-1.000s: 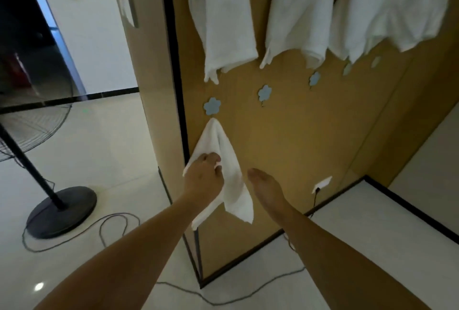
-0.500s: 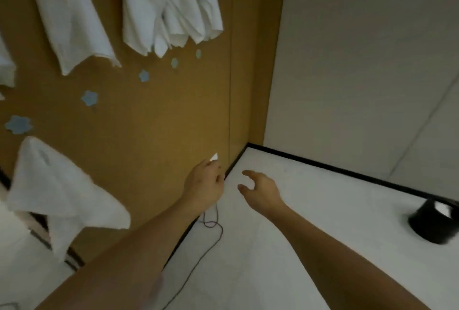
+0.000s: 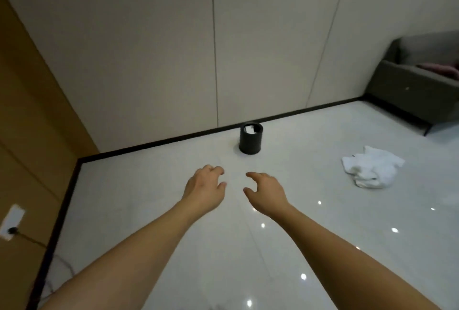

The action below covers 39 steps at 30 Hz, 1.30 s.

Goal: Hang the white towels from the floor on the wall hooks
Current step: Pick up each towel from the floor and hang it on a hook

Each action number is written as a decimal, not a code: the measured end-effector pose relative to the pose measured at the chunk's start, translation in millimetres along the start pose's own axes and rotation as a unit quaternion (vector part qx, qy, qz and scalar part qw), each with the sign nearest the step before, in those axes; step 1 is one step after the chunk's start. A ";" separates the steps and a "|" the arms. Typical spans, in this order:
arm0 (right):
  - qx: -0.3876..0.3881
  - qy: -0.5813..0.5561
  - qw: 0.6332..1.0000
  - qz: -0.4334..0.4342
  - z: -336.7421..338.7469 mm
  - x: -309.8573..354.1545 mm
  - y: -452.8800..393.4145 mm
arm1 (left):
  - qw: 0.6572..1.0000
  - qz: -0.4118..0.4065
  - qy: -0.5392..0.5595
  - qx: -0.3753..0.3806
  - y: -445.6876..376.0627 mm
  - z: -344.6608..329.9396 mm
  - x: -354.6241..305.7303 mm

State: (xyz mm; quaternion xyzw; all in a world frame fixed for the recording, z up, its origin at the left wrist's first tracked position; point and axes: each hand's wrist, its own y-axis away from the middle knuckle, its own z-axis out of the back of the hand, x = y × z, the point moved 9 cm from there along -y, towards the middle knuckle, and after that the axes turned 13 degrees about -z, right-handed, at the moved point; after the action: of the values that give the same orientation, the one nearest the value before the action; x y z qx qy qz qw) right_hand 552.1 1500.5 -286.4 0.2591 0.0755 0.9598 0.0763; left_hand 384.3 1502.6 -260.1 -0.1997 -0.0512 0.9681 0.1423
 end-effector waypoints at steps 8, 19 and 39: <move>-0.065 -0.029 0.980 -0.188 82.0 -186.4 -68.0 | 0.980 -0.168 0.024 0.104 -162.8 -114.3 -144.3; -0.114 -0.087 0.925 -0.352 182.8 -329.8 -205.1 | 0.922 -0.318 0.049 0.214 -386.8 -221.0 -278.7; -0.079 -0.173 0.876 -0.443 249.3 -571.1 -474.3 | 0.894 -0.335 0.028 0.295 -688.6 -417.5 -414.5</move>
State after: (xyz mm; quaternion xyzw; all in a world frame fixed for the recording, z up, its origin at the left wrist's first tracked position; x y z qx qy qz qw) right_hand 1217.7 1884.1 -438.4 0.3537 0.0922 0.7681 0.5257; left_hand 1092.0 2054.7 -380.4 -0.1469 0.1769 0.8274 0.5123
